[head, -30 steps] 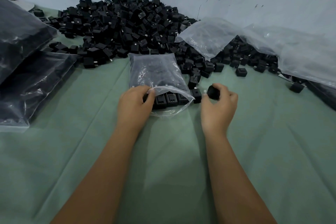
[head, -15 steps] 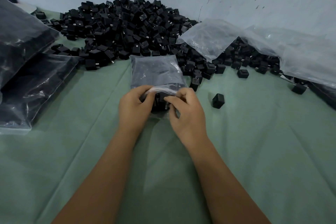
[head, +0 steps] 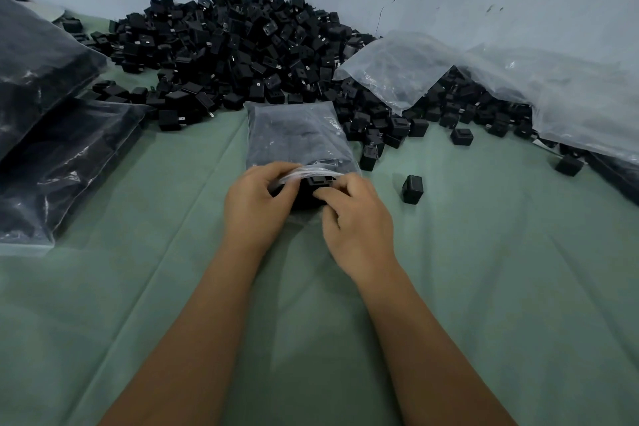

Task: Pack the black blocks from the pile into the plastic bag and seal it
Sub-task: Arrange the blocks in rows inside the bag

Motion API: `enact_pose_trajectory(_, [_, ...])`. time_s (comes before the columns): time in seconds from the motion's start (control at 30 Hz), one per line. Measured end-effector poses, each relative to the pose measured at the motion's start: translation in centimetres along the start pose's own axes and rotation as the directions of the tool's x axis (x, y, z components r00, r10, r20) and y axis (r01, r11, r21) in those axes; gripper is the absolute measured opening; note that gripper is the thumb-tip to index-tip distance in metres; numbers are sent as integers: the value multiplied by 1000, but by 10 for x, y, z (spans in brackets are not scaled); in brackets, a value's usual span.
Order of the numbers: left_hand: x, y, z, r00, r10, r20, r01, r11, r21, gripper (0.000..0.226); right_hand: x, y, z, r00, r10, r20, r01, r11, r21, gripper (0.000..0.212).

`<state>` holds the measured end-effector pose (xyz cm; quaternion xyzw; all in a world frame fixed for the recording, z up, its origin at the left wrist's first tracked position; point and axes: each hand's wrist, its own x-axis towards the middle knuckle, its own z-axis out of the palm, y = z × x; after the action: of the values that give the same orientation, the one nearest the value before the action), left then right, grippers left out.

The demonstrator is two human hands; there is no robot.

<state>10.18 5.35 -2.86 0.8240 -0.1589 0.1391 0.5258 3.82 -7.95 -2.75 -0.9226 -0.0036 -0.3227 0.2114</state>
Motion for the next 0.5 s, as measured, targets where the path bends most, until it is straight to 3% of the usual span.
enact_pose_trajectory(0.5, [-2, 0, 1, 998, 32, -62, -34, 999, -33, 24, 1, -2, 3, 998, 26, 51, -26, 1000, 3, 29])
